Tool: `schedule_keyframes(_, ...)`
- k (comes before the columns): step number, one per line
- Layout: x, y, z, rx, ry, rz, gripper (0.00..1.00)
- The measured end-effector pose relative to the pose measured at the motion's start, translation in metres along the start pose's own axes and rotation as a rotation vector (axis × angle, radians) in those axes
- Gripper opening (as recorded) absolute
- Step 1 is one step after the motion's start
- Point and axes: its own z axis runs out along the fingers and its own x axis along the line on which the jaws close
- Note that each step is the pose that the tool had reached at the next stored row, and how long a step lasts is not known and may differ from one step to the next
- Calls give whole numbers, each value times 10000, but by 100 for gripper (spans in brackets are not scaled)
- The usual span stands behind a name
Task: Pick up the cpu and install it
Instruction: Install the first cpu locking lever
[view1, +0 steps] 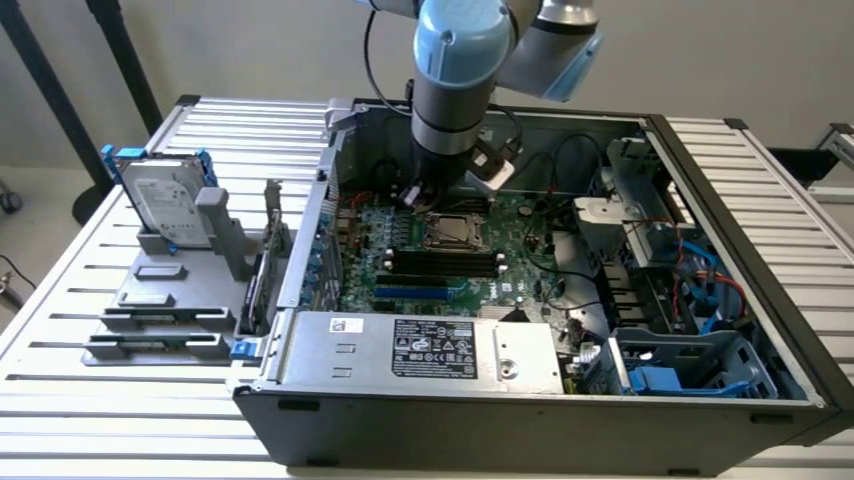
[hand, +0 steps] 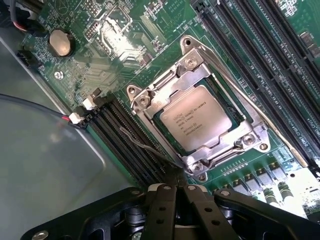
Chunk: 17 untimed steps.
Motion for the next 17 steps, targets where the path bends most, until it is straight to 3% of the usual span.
schedule_keyframes(17,58,23,32,-54,-56,11,11)
